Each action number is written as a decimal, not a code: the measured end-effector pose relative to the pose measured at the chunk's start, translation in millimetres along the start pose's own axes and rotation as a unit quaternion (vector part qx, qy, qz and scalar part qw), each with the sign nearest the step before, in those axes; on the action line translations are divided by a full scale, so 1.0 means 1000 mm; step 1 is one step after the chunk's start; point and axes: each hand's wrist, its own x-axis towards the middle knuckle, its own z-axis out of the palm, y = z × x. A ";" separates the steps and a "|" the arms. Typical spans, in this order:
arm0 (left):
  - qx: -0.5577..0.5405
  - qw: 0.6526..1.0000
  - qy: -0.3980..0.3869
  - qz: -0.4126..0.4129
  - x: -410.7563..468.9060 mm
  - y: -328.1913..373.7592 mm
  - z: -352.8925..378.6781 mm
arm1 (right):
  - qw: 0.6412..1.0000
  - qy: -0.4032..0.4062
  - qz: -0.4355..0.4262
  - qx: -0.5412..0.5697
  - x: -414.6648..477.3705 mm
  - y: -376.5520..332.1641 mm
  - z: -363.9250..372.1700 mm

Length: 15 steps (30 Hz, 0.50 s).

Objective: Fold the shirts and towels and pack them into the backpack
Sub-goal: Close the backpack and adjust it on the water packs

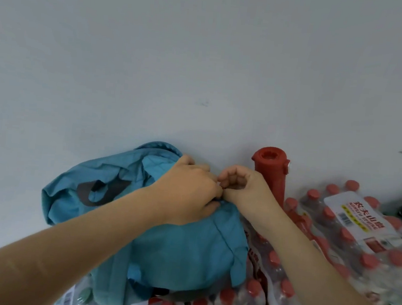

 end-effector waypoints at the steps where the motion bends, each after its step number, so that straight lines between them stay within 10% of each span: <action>1: 0.007 1.000 0.023 -0.016 0.001 -0.002 -0.001 | 1.000 0.010 0.012 0.009 0.000 0.000 -0.001; 11: 0.032 0.963 0.168 -0.210 -0.019 -0.046 0.000 | 0.988 0.040 -0.035 -0.146 -0.011 0.004 -0.002; 15: -0.129 0.955 0.210 -0.165 -0.011 -0.032 -0.011 | 0.915 -0.042 -0.143 -0.375 -0.017 -0.008 0.008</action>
